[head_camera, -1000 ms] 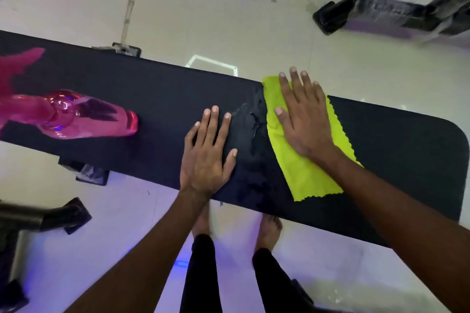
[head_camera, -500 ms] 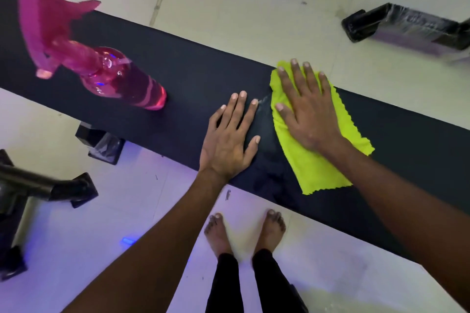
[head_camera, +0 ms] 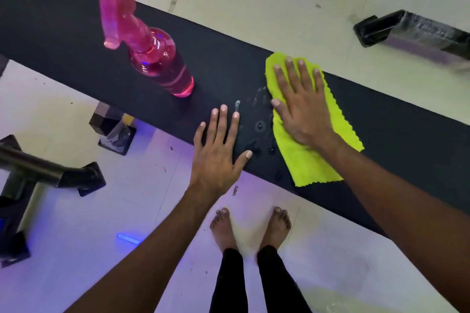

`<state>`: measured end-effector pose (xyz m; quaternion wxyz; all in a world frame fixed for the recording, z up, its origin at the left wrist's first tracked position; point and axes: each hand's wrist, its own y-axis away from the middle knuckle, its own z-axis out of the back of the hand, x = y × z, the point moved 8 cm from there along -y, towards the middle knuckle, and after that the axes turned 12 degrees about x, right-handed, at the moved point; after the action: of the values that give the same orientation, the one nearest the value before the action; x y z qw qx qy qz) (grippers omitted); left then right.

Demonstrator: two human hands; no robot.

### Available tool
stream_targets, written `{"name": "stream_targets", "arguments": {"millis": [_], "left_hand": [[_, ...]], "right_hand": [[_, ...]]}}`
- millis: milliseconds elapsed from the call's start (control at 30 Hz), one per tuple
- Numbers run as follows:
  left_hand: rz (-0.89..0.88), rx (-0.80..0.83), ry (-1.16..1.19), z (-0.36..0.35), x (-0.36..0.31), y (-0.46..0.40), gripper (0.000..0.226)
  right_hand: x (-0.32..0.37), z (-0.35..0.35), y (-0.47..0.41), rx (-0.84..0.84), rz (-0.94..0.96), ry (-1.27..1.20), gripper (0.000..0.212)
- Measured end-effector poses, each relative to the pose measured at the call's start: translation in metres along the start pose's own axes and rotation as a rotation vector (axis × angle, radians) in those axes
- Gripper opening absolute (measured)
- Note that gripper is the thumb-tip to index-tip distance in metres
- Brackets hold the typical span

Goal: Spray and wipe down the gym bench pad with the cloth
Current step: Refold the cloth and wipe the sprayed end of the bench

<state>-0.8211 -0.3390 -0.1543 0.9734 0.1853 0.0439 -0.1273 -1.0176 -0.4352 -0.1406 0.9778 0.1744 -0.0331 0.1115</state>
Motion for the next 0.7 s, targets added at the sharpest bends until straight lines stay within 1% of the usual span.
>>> {"name": "stream_targets", "arguments": {"millis": [133,200,233,267,300,367,433,467,500,533,633,700], "left_hand": [[-0.007,0.023,0.063,0.000,-0.003,-0.002,0.084],[0.029,0.021,0.103,0.000,0.005,-0.001,0.090],[0.059,0.019,0.099,0.000,0.012,0.001,0.093],[0.079,0.018,0.083,-0.001,0.017,0.002,0.095],[0.081,0.014,0.063,-0.002,0.019,0.004,0.095],[0.066,-0.009,0.039,-0.005,0.020,0.005,0.094],[0.058,-0.034,0.044,-0.008,0.020,0.005,0.093],[0.056,-0.043,0.048,-0.009,0.020,0.003,0.093],[0.055,-0.047,0.050,-0.010,0.020,0.003,0.093],[0.055,-0.048,0.051,-0.011,0.021,0.003,0.093],[0.065,-0.033,0.046,-0.011,0.021,0.003,0.093],[0.072,-0.015,0.040,-0.010,0.019,0.002,0.093]], "right_hand": [[-0.020,-0.010,0.050,-0.070,-0.299,-0.130,0.068],[-0.001,-0.020,0.075,-0.066,-0.407,-0.136,0.069],[0.015,-0.025,0.079,-0.049,-0.406,-0.113,0.071],[0.032,-0.027,0.076,-0.030,-0.360,-0.086,0.072],[0.045,-0.027,0.067,-0.008,-0.275,-0.057,0.072],[0.058,-0.024,0.041,0.017,-0.046,0.022,0.070],[0.048,-0.015,0.018,0.011,0.116,0.060,0.066],[0.037,-0.011,0.012,0.005,0.133,0.053,0.065],[0.024,-0.009,0.011,-0.002,0.100,0.035,0.064],[0.012,-0.009,0.016,-0.013,0.026,0.006,0.064],[-0.015,-0.018,0.064,-0.070,-0.258,-0.099,0.064],[-0.017,-0.030,0.105,-0.086,-0.427,-0.164,0.066]]}}
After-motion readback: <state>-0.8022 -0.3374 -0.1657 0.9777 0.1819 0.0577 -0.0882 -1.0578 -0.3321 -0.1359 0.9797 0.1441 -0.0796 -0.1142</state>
